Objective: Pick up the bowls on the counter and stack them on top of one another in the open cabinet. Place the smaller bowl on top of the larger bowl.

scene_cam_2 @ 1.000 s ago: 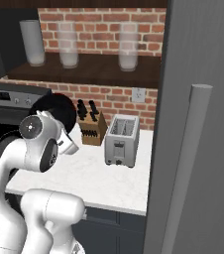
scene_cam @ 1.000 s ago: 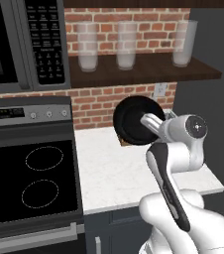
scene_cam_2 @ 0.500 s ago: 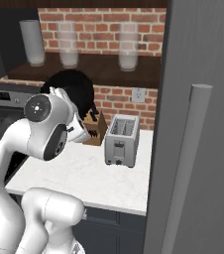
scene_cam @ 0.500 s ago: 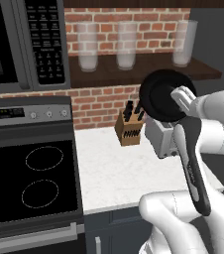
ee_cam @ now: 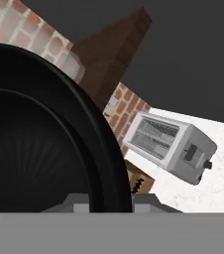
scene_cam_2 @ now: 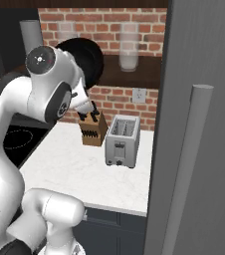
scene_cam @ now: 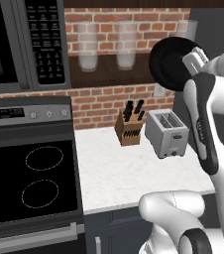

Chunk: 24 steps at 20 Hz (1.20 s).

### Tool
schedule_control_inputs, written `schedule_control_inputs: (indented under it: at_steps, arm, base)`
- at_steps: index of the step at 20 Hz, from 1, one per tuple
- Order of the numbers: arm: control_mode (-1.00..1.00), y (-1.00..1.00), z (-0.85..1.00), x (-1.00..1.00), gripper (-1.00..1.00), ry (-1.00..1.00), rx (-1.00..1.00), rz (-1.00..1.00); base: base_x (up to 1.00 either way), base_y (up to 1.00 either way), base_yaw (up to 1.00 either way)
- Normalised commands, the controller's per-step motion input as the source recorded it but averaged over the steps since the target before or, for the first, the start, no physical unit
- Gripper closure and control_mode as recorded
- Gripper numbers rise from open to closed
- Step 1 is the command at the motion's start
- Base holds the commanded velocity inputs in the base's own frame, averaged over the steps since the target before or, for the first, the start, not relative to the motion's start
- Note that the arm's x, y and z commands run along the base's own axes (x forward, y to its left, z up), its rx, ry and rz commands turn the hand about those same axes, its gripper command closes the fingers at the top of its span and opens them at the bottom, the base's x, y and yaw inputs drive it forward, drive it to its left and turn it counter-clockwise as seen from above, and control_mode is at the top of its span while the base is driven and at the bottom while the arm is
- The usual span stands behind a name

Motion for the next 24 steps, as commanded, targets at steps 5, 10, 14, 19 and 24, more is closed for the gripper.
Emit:
schedule_control_inputs:
  at_steps: [5,10,14,19,24]
  arm:
    - [-1.0,-0.03,0.21,0.19,1.0,0.06,0.07,0.0]
    - [-1.0,0.0,-0.17,0.18,1.0,0.08,0.0,-0.01]
    - [-1.0,0.0,-0.03,0.4,1.0,0.03,0.0,-0.01]
    - [-1.0,-0.02,-0.03,0.39,1.0,0.0,0.0,-0.02]
    - [-1.0,-0.03,0.0,0.59,1.0,0.02,0.02,-0.02]
  base:
    - [0.0,0.0,0.0]
    - [0.0,0.0,0.0]
    - [0.0,0.0,0.0]
    - [0.0,0.0,0.0]
    - [0.0,0.0,0.0]
